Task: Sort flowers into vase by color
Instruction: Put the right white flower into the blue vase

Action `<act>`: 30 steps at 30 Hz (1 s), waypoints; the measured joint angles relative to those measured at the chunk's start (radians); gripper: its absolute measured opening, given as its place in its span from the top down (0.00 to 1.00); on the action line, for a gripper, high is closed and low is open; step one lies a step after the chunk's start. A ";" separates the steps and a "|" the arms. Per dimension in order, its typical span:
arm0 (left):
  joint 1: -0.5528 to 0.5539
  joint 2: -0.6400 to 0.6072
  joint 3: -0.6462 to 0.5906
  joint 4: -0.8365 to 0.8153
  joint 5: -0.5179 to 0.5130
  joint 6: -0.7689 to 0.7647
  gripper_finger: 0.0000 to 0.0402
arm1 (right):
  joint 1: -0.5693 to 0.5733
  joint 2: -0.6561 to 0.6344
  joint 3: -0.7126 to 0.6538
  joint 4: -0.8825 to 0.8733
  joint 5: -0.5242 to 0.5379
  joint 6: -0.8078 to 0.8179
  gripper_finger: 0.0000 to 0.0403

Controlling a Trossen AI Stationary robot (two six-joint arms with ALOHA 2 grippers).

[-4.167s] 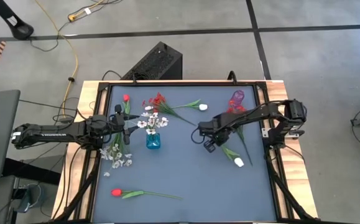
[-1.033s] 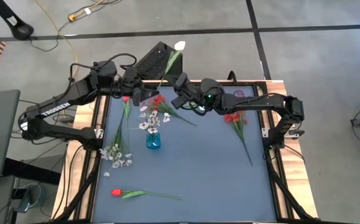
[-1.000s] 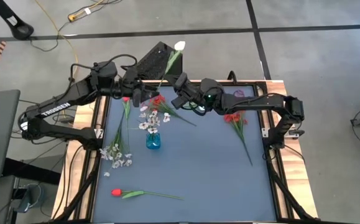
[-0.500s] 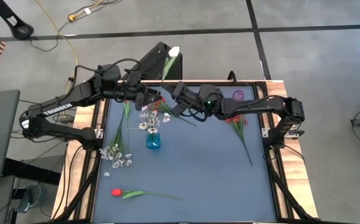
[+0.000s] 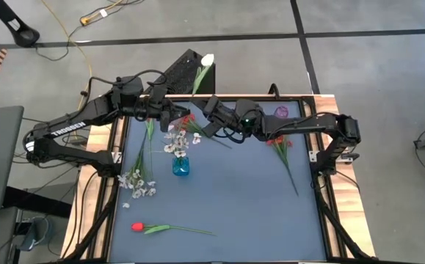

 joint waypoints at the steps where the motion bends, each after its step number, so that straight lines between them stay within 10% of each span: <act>1: 0.000 0.000 0.000 0.001 -0.002 0.004 0.99 | 0.004 0.000 0.000 -0.001 -0.002 -0.003 0.81; 21: 0.013 -0.280 0.038 0.153 -0.021 0.234 1.00 | 0.028 -0.035 -0.002 -0.133 0.373 0.491 0.53; 27: -0.061 -0.472 -0.220 0.396 -0.031 0.291 1.00 | -0.107 -0.154 -0.002 -0.513 0.223 1.017 0.55; 30: -0.080 -0.554 -0.404 0.590 -0.035 0.276 1.00 | -0.189 -0.208 -0.002 -0.718 -0.063 1.332 0.57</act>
